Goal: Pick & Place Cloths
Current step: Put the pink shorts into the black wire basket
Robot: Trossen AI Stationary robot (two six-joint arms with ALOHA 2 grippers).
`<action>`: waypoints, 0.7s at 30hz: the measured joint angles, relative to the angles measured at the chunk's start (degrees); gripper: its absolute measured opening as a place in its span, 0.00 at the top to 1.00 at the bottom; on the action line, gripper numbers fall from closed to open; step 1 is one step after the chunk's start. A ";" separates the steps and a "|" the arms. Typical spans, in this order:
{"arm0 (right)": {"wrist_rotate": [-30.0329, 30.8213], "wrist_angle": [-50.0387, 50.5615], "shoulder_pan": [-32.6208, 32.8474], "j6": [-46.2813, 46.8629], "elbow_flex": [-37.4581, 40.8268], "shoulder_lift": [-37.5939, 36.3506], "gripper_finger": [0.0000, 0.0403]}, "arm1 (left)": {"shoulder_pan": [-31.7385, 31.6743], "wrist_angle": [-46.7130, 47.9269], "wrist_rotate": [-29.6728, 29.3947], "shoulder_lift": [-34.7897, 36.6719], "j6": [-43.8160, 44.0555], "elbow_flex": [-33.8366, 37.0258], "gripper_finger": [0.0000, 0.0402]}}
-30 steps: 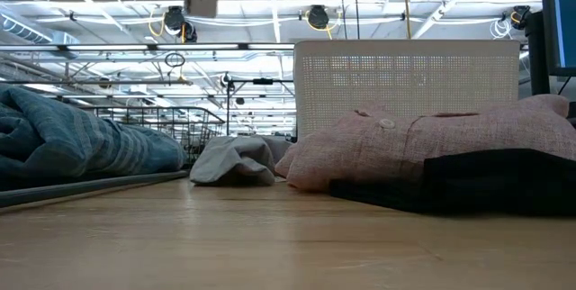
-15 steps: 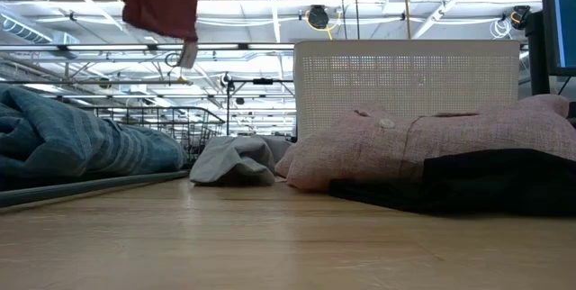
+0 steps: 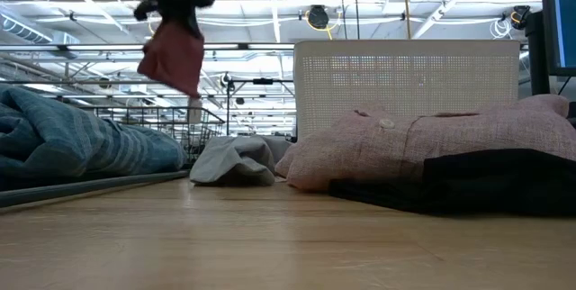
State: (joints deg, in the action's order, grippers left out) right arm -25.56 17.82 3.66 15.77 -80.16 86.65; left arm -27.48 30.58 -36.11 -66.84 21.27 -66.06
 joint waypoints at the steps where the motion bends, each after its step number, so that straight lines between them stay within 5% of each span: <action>1: 0.00 0.00 0.00 0.02 0.00 0.00 0.67 | -1.65 0.62 1.81 -0.90 -0.47 0.00 1.00; 12: 0.01 0.00 -1.07 0.26 0.00 0.00 0.67 | -13.34 2.77 10.64 -8.22 -9.48 0.00 1.00; 21: 0.02 0.00 -2.60 0.26 0.00 0.00 0.67 | -15.02 3.98 15.28 -13.02 -19.10 0.00 1.00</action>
State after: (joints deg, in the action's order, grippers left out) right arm -25.54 17.82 1.06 16.03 -80.16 86.65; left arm -42.50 34.56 -20.83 -79.86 2.16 -66.06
